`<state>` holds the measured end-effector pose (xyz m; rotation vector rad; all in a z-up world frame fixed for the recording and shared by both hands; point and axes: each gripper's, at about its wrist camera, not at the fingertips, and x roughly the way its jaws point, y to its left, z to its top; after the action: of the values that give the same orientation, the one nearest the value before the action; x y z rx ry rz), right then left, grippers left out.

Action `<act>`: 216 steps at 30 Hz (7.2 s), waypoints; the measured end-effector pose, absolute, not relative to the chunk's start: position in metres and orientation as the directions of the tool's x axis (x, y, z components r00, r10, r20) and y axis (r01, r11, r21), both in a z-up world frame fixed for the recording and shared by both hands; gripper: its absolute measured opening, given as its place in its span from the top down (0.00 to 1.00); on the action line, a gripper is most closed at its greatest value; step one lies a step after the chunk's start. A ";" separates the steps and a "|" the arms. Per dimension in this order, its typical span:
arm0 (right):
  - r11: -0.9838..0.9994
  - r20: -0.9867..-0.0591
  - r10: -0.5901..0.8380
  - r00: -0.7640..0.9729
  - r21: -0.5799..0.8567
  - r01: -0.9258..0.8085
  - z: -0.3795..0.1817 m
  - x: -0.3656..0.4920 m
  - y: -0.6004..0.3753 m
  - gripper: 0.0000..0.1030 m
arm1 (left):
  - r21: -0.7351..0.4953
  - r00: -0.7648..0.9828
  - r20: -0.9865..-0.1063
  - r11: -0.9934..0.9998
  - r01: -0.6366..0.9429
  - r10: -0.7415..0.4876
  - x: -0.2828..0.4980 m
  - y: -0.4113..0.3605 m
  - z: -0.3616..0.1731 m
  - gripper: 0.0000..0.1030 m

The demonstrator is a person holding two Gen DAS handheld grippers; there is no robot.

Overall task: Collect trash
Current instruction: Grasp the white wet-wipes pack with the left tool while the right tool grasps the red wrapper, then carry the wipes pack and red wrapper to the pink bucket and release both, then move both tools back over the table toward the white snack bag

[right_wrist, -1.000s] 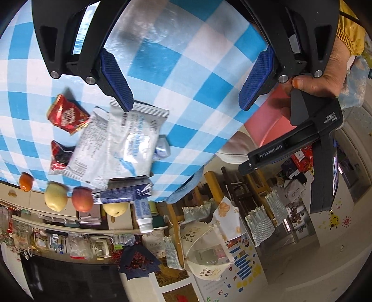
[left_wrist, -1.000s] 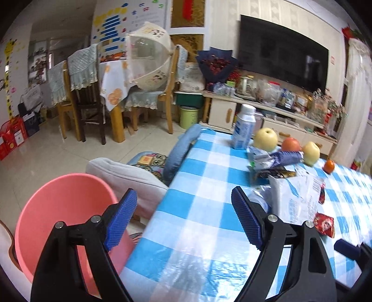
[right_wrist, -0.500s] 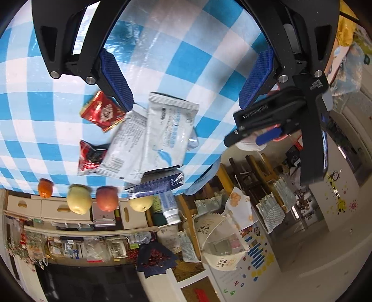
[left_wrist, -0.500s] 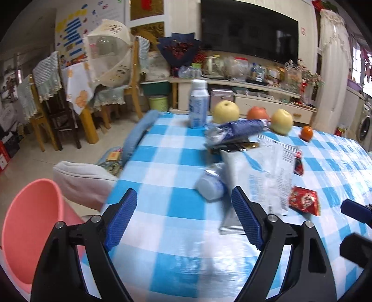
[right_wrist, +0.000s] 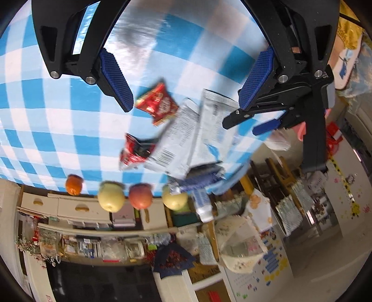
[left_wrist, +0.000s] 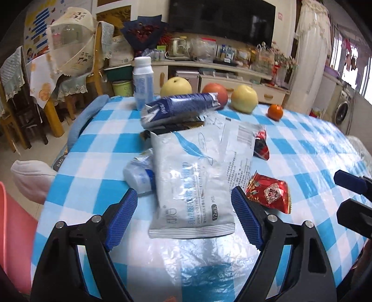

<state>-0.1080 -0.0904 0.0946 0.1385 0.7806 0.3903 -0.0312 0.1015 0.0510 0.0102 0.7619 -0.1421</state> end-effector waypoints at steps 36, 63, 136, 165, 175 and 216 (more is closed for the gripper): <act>0.934 -0.812 0.299 0.501 0.143 -0.326 0.034 -0.044 -0.082 0.12 | -0.086 0.636 -0.760 0.991 0.104 -0.133 0.019 0.089 0.024 0.33; 0.931 -0.824 0.253 0.507 0.065 -0.358 0.022 -0.030 -0.073 0.41 | -0.186 0.680 -0.705 0.978 0.096 -0.201 -0.001 0.134 0.044 0.36; 0.590 -0.648 0.684 0.335 0.221 -0.777 0.124 -0.128 0.284 0.70 | -0.126 0.663 -0.632 0.792 -0.598 0.401 -0.131 0.432 0.119 0.35; 0.771 -0.653 0.508 0.562 0.054 -0.634 0.101 -0.150 0.184 0.14 | -0.009 0.744 -0.542 0.882 -0.471 0.391 -0.107 0.361 0.126 0.14; 0.796 -0.662 0.477 0.578 0.047 -0.603 0.092 -0.155 0.147 0.11 | -0.001 0.767 -0.535 0.908 -0.420 0.354 -0.093 0.328 0.123 0.14; 0.910 -0.622 0.381 0.684 0.123 -0.395 0.093 -0.126 -0.006 0.11 | 0.131 0.799 -0.581 0.987 -0.094 0.153 -0.040 0.176 0.084 0.22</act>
<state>-0.1260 -0.0057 0.0926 -0.0218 0.6920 0.4348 -0.0397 0.1758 0.0837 0.0969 0.6313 0.1332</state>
